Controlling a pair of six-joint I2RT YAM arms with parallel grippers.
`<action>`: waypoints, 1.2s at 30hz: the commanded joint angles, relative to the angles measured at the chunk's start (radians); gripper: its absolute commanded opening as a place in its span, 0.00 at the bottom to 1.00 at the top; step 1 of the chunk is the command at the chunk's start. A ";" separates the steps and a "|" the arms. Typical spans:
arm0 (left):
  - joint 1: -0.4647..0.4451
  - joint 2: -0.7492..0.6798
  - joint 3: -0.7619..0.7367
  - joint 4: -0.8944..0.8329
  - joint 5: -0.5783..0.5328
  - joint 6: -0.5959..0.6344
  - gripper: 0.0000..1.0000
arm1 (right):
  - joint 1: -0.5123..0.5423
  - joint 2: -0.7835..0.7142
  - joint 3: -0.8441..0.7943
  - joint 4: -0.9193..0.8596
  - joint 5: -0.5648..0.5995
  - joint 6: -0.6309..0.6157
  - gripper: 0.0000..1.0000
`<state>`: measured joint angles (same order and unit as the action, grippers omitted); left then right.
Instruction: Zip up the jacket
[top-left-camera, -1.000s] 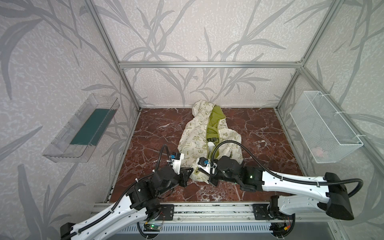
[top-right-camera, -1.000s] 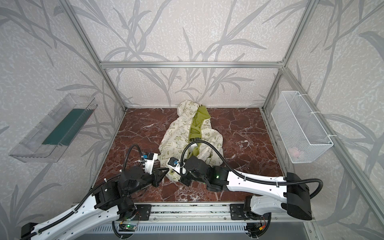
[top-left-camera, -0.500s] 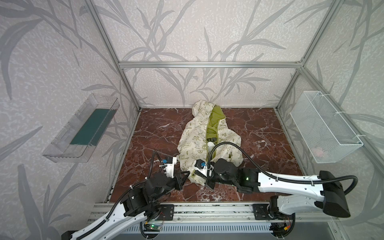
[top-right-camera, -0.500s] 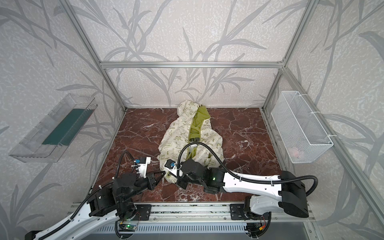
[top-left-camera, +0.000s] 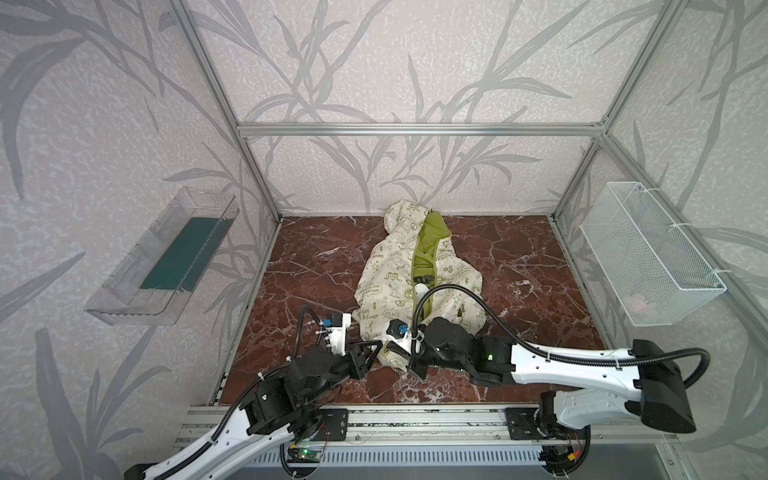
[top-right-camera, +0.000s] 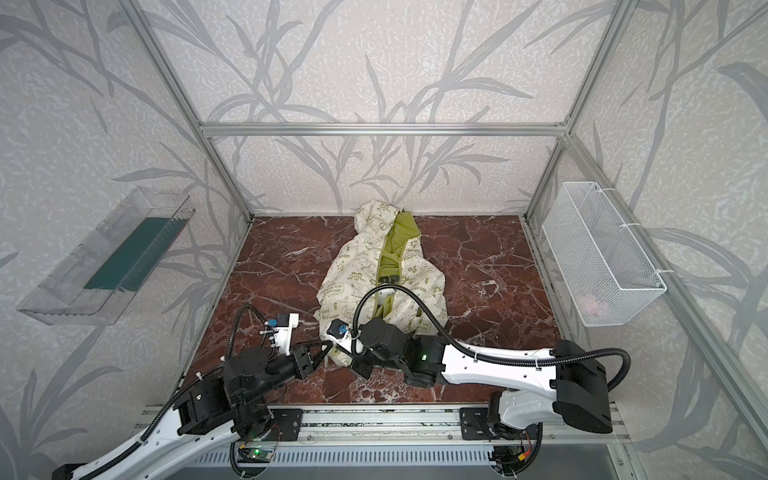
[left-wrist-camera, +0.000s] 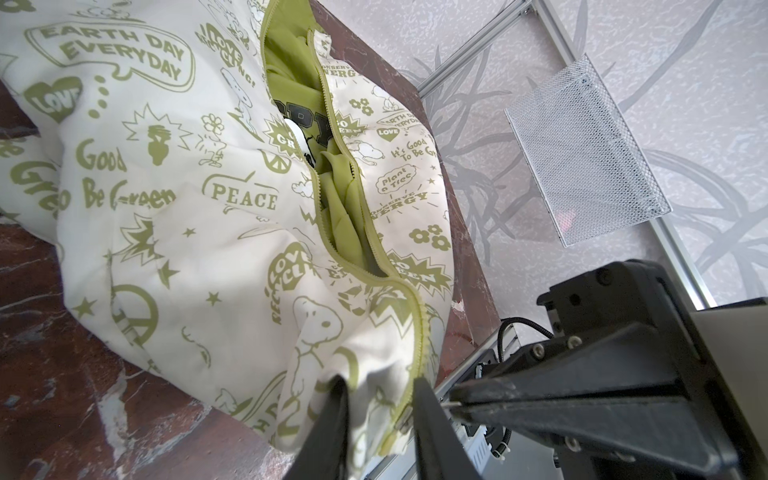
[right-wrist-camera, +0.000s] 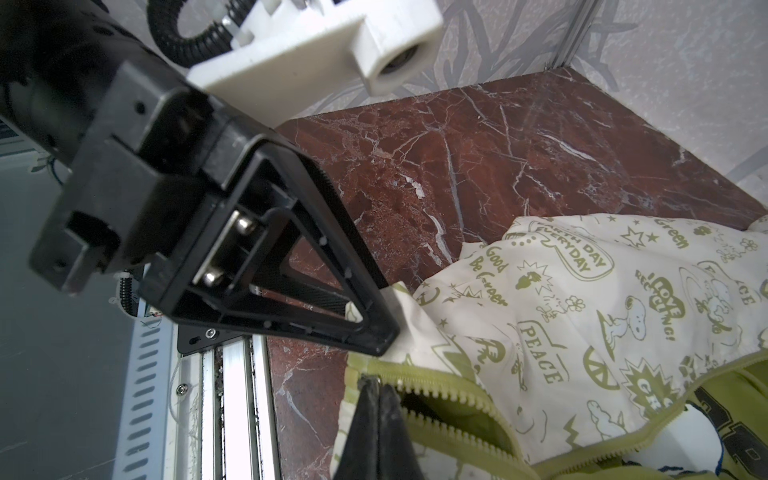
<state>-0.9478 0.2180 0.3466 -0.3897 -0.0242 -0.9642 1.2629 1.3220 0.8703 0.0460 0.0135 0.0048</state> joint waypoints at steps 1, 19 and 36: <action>0.003 0.001 -0.016 0.014 0.006 -0.016 0.28 | -0.006 -0.003 0.036 0.038 -0.015 0.013 0.00; 0.003 0.029 -0.011 0.034 0.015 -0.022 0.00 | -0.024 -0.021 0.031 0.038 0.000 0.016 0.00; 0.003 -0.029 0.023 -0.110 0.018 -0.010 0.00 | -0.068 0.030 0.072 0.041 0.237 -0.039 0.00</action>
<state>-0.9474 0.2150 0.3439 -0.4084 -0.0010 -0.9794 1.2133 1.3388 0.9012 0.0521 0.1631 -0.0139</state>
